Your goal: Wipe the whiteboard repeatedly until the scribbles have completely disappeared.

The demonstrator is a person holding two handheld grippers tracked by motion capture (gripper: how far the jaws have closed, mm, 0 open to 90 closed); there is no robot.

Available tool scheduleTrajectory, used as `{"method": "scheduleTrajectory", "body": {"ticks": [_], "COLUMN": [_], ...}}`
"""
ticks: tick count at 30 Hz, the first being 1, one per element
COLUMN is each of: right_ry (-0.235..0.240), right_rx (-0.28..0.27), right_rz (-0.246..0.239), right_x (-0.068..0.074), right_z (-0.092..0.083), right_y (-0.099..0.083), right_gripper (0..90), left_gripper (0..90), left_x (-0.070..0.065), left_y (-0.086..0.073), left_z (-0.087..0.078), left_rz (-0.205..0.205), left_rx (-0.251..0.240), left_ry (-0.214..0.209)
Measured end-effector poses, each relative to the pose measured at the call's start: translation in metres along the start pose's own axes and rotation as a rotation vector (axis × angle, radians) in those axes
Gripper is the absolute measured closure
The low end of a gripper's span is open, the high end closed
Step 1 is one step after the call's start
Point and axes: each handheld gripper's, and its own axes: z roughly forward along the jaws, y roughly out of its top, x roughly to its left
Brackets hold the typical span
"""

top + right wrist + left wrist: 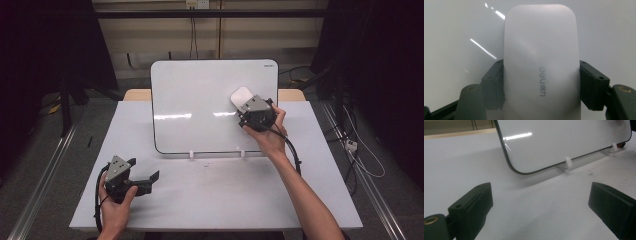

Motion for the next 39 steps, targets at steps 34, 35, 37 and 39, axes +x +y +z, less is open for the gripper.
{"method": "scheduleTrajectory", "body": {"ticks": [34, 35, 37, 39], "right_ry": [-0.018, -0.025, -0.025, -0.040], "right_rx": [0.014, 0.013, 0.005, -0.003], "right_rz": [0.106, 0.108, 0.116, 0.106], "right_x": [-0.062, -0.064, -0.066, -0.063], "right_z": [0.015, 0.014, 0.014, 0.012], "right_y": [0.035, 0.036, 0.035, 0.033], "right_gripper": [31.7, 31.6, 31.7, 31.7], "left_gripper": [5.4, 5.4, 5.4, 5.4], "left_x": [0.003, 0.003, 0.003, 0.003], "left_y": [-0.001, -0.001, -0.001, -0.001], "left_z": [-0.001, -0.001, -0.002, -0.003], "left_rz": [-0.009, -0.008, -0.006, -0.003], "left_rx": [0.001, 0.001, 0.002, 0.000], "left_ry": [-0.005, -0.005, -0.006, -0.005]}}
